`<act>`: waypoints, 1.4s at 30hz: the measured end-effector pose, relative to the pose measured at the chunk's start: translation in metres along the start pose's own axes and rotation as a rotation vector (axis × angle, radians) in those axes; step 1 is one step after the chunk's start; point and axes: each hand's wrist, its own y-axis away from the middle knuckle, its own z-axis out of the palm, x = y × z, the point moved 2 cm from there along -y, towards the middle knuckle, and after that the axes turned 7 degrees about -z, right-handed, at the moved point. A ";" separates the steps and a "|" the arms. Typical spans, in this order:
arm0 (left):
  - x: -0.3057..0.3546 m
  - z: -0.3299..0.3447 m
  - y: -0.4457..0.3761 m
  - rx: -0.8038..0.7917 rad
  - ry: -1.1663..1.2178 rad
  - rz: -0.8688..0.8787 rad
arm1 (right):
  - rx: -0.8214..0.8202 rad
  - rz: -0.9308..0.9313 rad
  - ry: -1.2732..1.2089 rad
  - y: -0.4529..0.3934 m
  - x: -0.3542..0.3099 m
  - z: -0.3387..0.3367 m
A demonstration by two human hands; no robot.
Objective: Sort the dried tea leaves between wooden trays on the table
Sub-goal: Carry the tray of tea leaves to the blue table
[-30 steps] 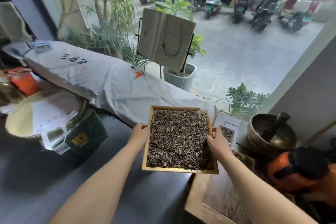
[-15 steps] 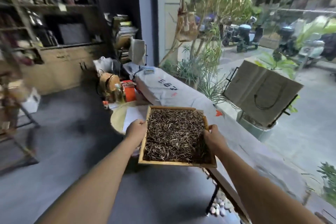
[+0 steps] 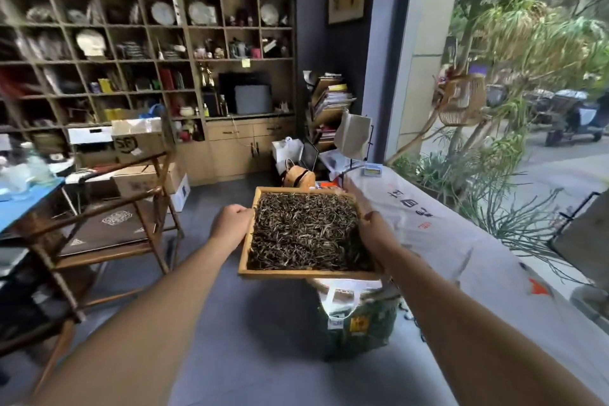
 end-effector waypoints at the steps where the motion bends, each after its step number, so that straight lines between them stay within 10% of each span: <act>1: -0.004 -0.012 -0.010 0.027 0.005 -0.008 | -0.014 -0.020 -0.007 -0.006 -0.014 0.010; 24: -0.079 -0.183 -0.209 0.478 0.145 -0.255 | -0.430 -0.349 -0.106 -0.214 -0.260 0.234; 42: -0.234 -0.428 -0.349 0.709 0.119 -0.507 | -0.674 -0.571 -0.207 -0.237 -0.499 0.540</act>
